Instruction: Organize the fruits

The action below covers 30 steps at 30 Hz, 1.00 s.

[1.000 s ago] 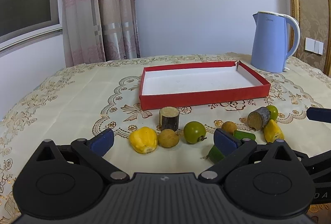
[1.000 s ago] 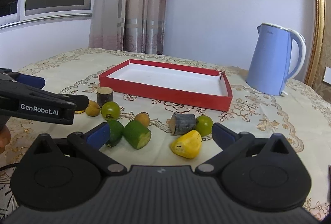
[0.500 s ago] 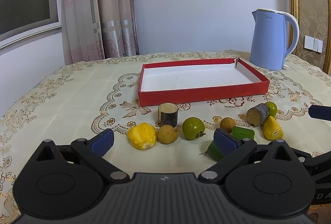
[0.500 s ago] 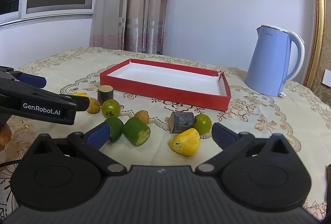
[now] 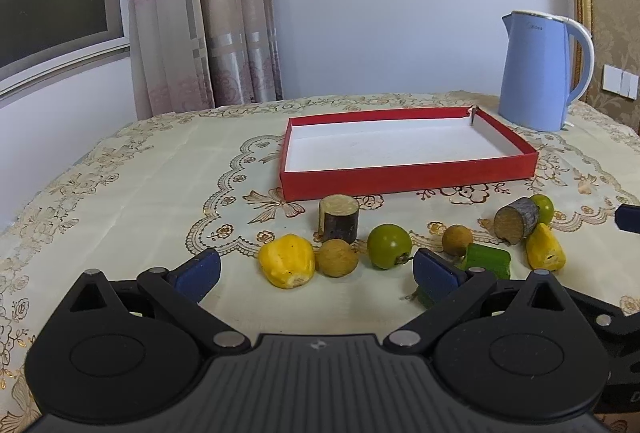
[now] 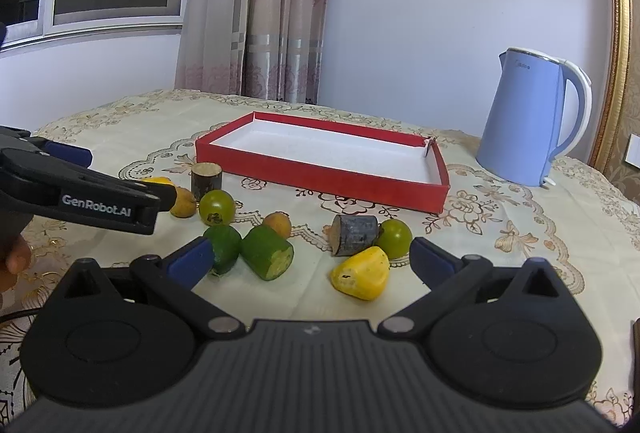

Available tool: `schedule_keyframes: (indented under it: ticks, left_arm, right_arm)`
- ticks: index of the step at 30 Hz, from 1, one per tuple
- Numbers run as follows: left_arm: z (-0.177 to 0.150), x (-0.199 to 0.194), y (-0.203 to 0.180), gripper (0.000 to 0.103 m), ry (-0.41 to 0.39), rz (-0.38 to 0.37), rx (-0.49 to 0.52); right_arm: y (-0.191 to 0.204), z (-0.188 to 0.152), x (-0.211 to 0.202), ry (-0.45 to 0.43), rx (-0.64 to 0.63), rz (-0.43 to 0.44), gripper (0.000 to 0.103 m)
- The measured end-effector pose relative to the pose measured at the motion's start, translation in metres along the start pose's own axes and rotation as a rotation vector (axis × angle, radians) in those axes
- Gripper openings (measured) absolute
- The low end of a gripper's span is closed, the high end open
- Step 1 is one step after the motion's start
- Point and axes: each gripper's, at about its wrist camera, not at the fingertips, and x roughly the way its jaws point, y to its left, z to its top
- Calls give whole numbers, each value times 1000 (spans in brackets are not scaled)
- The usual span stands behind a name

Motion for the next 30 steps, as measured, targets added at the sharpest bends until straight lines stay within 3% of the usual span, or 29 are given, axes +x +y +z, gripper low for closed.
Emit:
schedule_keyframes:
  ticks: [30]
  left_arm:
    - [-2, 2, 4, 103, 7, -16, -5]
  right_arm:
    - [-6, 1, 3, 26, 0, 19, 103]
